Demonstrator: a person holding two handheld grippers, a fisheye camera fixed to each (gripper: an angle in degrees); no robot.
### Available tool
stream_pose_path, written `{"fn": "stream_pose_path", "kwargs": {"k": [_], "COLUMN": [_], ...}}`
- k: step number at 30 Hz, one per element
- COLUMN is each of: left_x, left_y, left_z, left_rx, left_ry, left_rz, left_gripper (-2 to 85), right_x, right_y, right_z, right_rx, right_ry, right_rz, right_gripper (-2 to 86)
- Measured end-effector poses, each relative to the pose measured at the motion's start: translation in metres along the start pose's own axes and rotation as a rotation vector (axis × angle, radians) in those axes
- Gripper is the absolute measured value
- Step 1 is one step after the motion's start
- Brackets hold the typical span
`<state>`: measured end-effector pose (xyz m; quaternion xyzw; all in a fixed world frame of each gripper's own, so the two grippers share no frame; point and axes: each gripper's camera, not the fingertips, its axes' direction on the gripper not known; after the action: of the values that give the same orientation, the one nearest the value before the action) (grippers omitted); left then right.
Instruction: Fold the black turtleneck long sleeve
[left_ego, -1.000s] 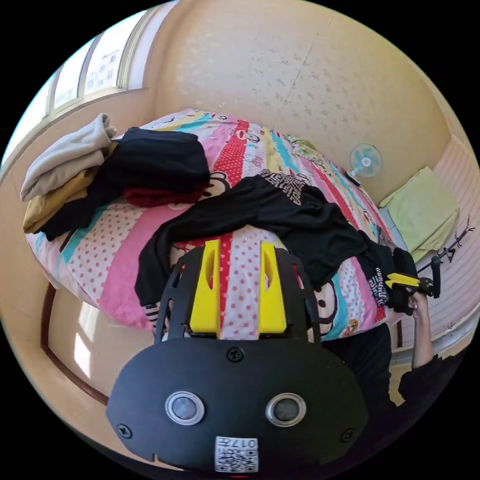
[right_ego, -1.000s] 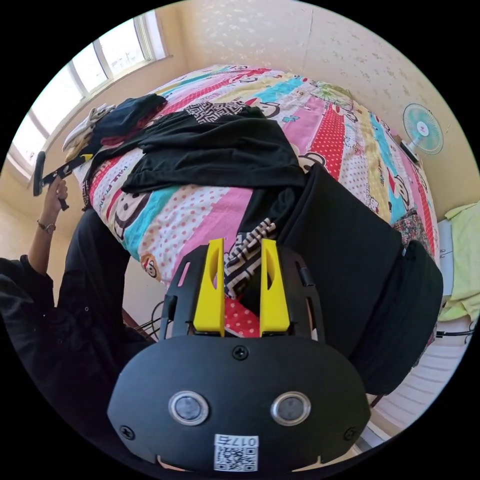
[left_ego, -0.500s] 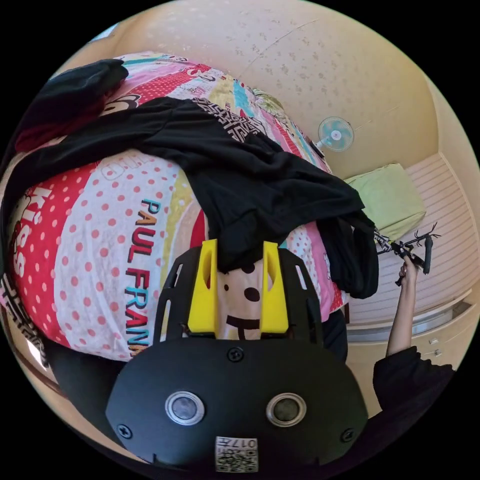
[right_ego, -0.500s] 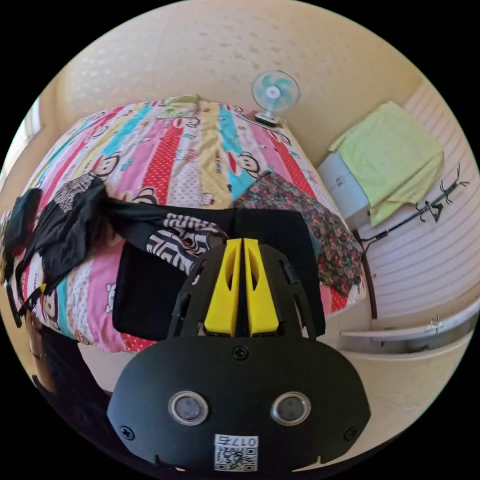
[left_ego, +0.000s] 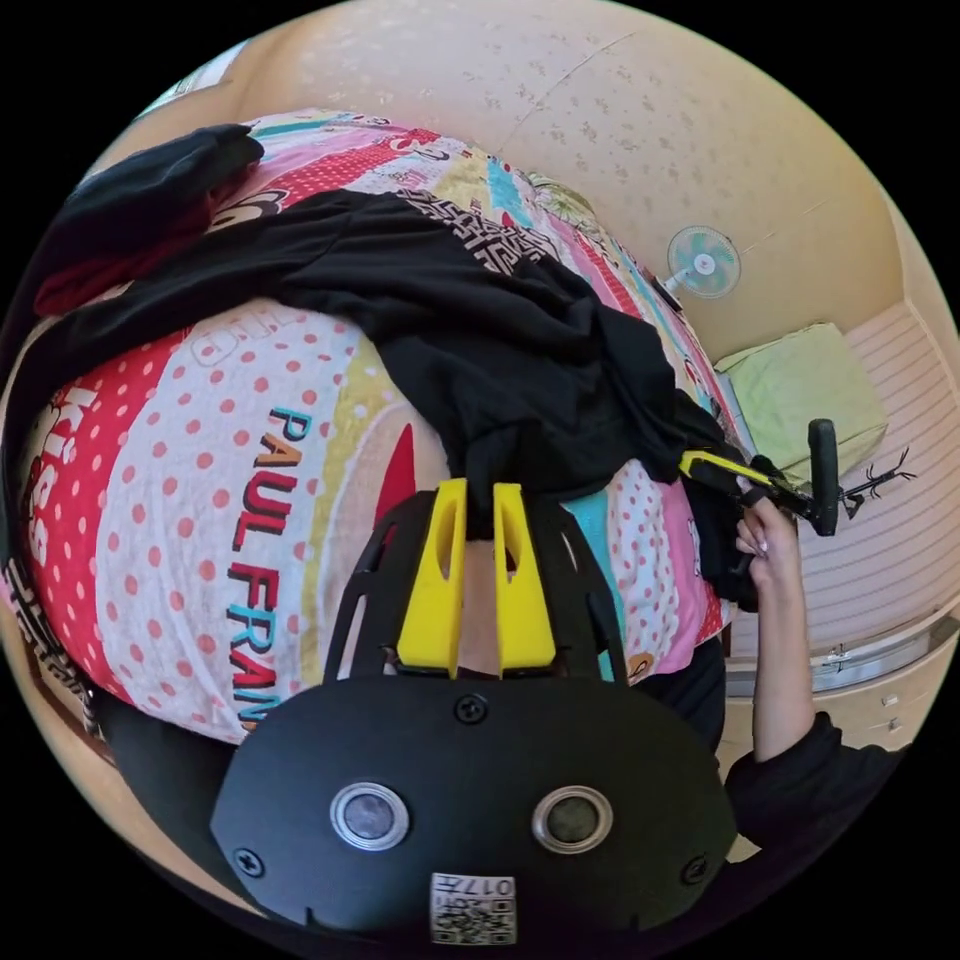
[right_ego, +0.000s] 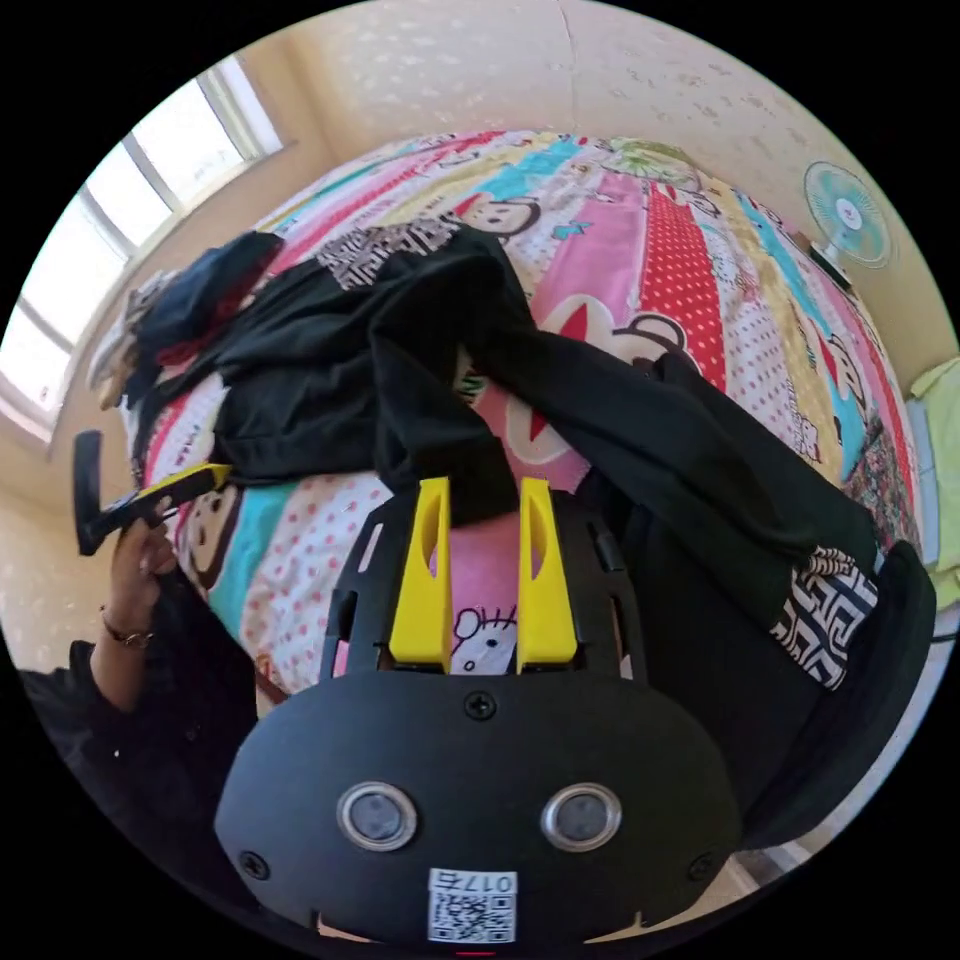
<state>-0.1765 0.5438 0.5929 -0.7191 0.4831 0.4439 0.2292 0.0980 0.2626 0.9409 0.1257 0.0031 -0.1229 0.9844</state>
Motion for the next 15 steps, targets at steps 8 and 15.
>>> {"fn": "stream_pose_path", "kwargs": {"k": [8, 15], "left_x": [0.013, 0.001], "left_y": [0.051, 0.133], "left_z": [-0.203, -0.246], "left_rx": [0.137, -0.110], "left_ry": [0.241, 0.238], "left_rz": [0.175, 0.107], "left_gripper": [3.6, 3.5], "right_x": [0.030, 0.039], "right_y": [0.089, 0.198], "right_z": [-0.137, -0.127], "right_rx": [0.274, 0.151], "right_ry": [-0.294, -0.418], "right_rz": [-0.069, -0.022], "right_gripper": [2.2, 1.7]}}
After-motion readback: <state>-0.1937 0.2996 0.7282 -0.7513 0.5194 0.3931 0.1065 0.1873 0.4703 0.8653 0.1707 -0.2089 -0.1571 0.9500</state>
